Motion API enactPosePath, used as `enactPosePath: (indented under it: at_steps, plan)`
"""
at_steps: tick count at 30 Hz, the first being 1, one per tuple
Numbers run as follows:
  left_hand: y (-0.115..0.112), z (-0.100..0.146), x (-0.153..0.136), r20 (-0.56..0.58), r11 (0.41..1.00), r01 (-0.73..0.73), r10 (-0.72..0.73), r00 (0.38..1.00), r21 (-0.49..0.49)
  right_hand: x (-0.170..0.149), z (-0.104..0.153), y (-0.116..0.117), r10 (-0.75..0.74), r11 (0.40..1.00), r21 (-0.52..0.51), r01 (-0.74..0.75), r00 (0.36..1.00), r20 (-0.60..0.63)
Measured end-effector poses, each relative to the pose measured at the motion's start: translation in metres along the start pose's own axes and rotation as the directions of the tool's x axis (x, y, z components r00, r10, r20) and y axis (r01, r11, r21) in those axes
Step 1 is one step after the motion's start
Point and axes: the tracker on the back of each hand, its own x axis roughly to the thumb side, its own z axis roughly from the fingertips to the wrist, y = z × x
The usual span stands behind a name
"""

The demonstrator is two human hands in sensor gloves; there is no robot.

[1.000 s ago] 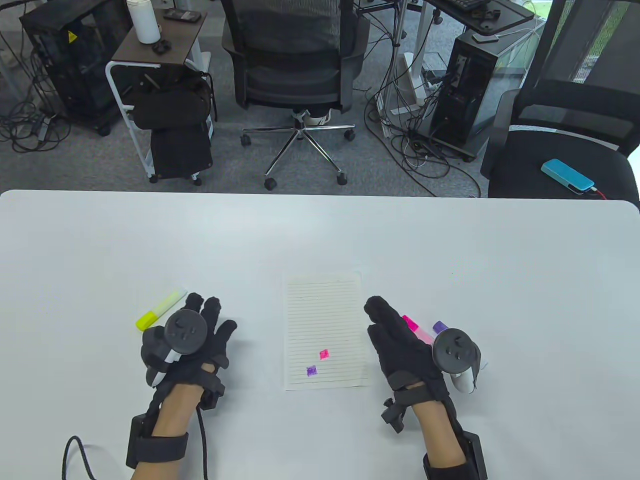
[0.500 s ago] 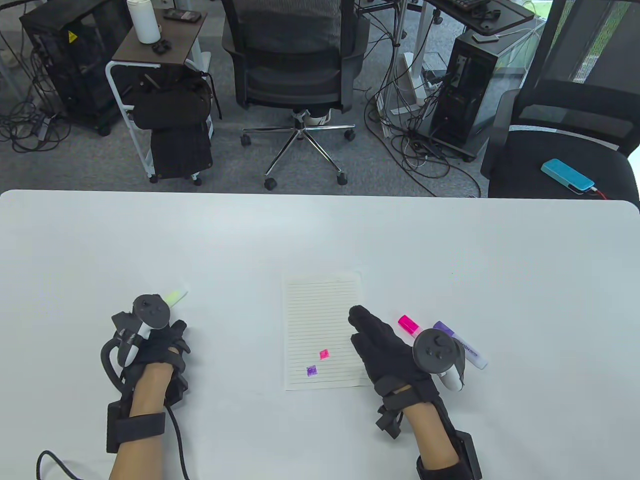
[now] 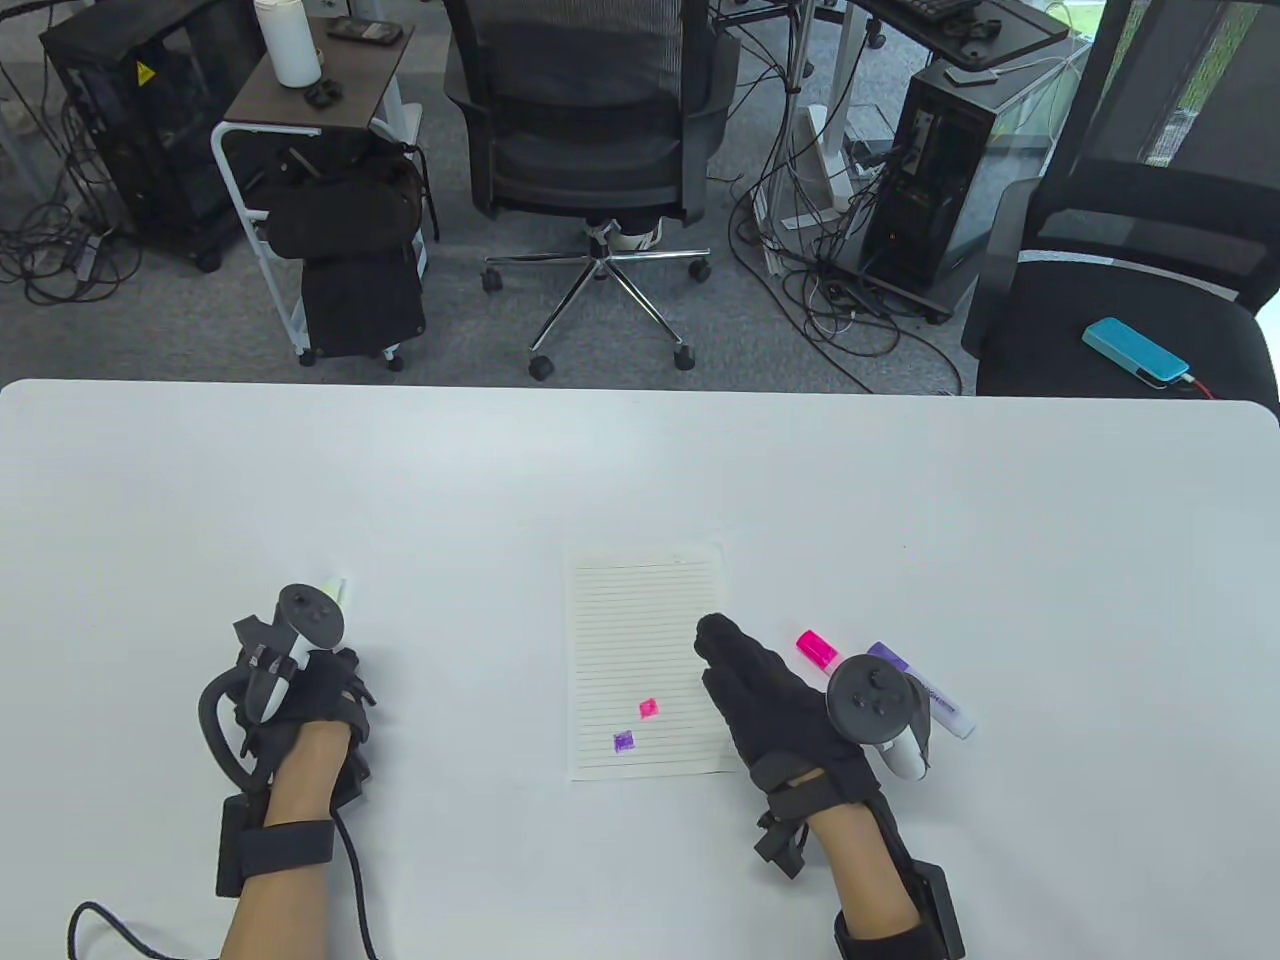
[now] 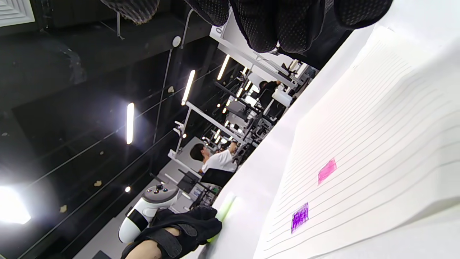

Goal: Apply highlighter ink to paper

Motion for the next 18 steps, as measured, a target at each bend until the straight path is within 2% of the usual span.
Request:
enactPosePath:
  at_steps: [7, 9, 12, 15, 16, 17, 18]
  plan:
    - [0.002, 0.005, 0.003, 0.023, 0.999, 0.027, -0.028, 0.999, 0.038, -0.001, -0.001, 0.005, 0.019, 0.999, 0.03, -0.019, 1.0, -0.012]
    - [0.005, 0.013, 0.006, 0.101, 0.989, -0.108, 0.098, 0.99, 0.099, 0.0, -0.001, 0.005, 0.026, 0.999, 0.033, -0.025, 1.0, -0.011]
    - [0.013, 0.031, 0.025, 0.312, 0.958, -0.27, 0.227, 0.923, 0.101, 0.001, -0.002, 0.007, 0.032, 0.999, 0.04, -0.031, 0.999, -0.01]
    - [0.017, 0.054, 0.049, 0.482, 0.948, -0.3, 0.214, 0.85, 0.109, 0.003, -0.003, 0.01, 0.04, 0.998, 0.051, -0.04, 0.999, -0.008]
    - [0.017, 0.065, 0.061, 0.569, 0.952, -0.291, 0.188, 0.801, 0.096, 0.004, -0.002, 0.011, 0.045, 0.998, 0.05, -0.045, 0.999, -0.003]
    - [0.015, 0.076, 0.073, 0.667, 0.957, -0.284, 0.175, 0.724, 0.058, 0.005, -0.003, 0.012, 0.051, 0.998, 0.036, -0.051, 0.999, 0.006]
    - [0.013, 0.084, 0.081, 0.718, 0.957, -0.29, 0.186, 0.671, 0.022, 0.007, -0.003, 0.012, 0.056, 0.998, 0.024, -0.056, 0.998, 0.015]
